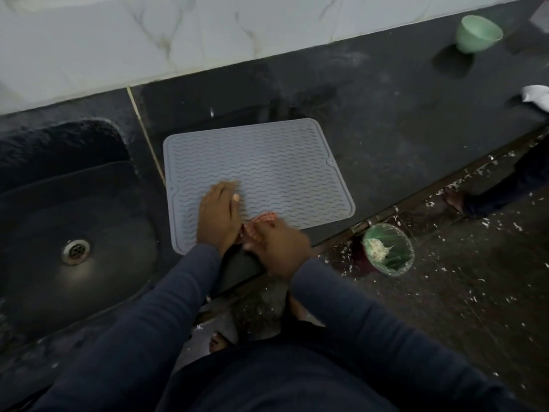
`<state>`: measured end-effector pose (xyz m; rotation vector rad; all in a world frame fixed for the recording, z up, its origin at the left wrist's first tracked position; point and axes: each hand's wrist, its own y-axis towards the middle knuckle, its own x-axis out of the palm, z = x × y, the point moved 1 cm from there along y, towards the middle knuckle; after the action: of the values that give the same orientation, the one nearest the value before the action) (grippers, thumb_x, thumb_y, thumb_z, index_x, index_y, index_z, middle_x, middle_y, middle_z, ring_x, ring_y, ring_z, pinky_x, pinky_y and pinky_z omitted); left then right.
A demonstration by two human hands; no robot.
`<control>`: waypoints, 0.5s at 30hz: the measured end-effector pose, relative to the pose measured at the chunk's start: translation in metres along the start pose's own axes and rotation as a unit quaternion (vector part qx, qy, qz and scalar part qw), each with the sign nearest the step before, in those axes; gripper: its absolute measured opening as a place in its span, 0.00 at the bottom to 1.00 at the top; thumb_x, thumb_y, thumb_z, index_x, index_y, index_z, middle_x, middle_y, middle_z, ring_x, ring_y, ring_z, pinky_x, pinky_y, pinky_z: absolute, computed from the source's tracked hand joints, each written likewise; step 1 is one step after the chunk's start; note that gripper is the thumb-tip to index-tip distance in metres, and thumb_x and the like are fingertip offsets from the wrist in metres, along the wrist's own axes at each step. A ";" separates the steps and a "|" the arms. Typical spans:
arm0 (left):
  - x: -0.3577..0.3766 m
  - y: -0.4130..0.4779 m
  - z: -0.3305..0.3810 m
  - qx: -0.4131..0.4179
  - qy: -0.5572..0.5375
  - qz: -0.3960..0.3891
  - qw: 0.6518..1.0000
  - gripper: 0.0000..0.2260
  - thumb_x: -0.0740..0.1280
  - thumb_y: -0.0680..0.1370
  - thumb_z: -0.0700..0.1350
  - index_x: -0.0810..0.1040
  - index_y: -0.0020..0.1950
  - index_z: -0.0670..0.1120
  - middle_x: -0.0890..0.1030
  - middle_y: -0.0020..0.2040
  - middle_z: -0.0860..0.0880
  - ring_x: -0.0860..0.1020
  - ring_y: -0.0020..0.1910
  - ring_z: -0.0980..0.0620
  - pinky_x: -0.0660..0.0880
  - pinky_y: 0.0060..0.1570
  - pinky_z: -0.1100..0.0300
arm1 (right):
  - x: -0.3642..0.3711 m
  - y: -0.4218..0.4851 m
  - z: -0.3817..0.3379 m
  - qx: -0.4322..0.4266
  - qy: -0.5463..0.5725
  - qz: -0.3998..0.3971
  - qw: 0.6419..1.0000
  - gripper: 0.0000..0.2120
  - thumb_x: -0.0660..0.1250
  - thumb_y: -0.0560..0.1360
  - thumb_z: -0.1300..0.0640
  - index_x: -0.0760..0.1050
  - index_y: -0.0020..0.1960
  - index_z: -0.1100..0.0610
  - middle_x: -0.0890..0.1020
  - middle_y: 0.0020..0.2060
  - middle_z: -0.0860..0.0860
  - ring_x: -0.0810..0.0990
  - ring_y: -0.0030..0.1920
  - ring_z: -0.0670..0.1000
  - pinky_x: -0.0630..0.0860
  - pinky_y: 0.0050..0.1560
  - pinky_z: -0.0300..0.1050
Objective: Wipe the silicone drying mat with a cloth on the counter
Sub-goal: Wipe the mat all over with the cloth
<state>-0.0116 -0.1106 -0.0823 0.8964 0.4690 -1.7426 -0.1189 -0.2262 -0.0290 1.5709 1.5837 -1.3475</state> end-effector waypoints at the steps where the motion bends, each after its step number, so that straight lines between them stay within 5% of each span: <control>1: 0.003 0.004 0.003 -0.001 -0.009 -0.013 1.000 0.23 0.51 0.81 0.51 0.70 0.71 0.42 0.70 0.70 0.40 0.66 0.71 0.42 0.56 0.73 0.49 | 0.004 -0.001 -0.002 -0.016 -0.007 -0.013 1.000 0.22 0.59 0.78 0.38 0.71 0.66 0.48 0.75 0.63 0.54 0.77 0.59 0.59 0.73 0.56 0.50; 7: 0.024 -0.001 -0.004 0.047 0.161 -0.056 0.984 0.25 0.50 0.80 0.55 0.66 0.74 0.46 0.62 0.75 0.42 0.58 0.75 0.43 0.49 0.73 0.45 | -0.044 -0.007 0.144 0.095 -0.064 0.063 0.991 0.21 0.56 0.75 0.36 0.72 0.64 0.42 0.81 0.52 0.52 0.81 0.50 0.56 0.77 0.50 0.52; 11: 0.025 0.002 -0.003 0.039 0.172 -0.049 0.983 0.24 0.50 0.80 0.54 0.66 0.74 0.46 0.62 0.75 0.42 0.58 0.75 0.43 0.50 0.73 0.45 | -0.061 0.007 0.160 0.168 -0.045 0.069 0.982 0.22 0.58 0.75 0.35 0.77 0.61 0.47 0.83 0.51 0.55 0.81 0.51 0.60 0.78 0.50 0.52; 13: 0.024 0.001 -0.004 0.036 0.167 -0.050 0.984 0.24 0.49 0.81 0.54 0.66 0.74 0.46 0.62 0.75 0.42 0.59 0.75 0.44 0.50 0.73 0.46 | -0.061 0.014 0.130 0.144 0.012 0.078 0.986 0.23 0.58 0.76 0.34 0.78 0.60 0.48 0.83 0.52 0.52 0.81 0.53 0.57 0.75 0.48 0.45; 15: 0.023 0.002 -0.007 0.039 0.160 -0.055 0.985 0.24 0.47 0.81 0.53 0.66 0.74 0.46 0.62 0.76 0.43 0.59 0.75 0.44 0.49 0.74 0.47 | -0.043 0.016 0.080 0.023 0.089 0.069 0.993 0.20 0.60 0.78 0.37 0.77 0.63 0.45 0.81 0.57 0.47 0.79 0.57 0.50 0.70 0.51 0.38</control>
<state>-0.0111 -0.1211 -0.1041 1.2365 0.6738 -1.7315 -0.1173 -0.3180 -0.0243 1.8374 1.5228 -1.2046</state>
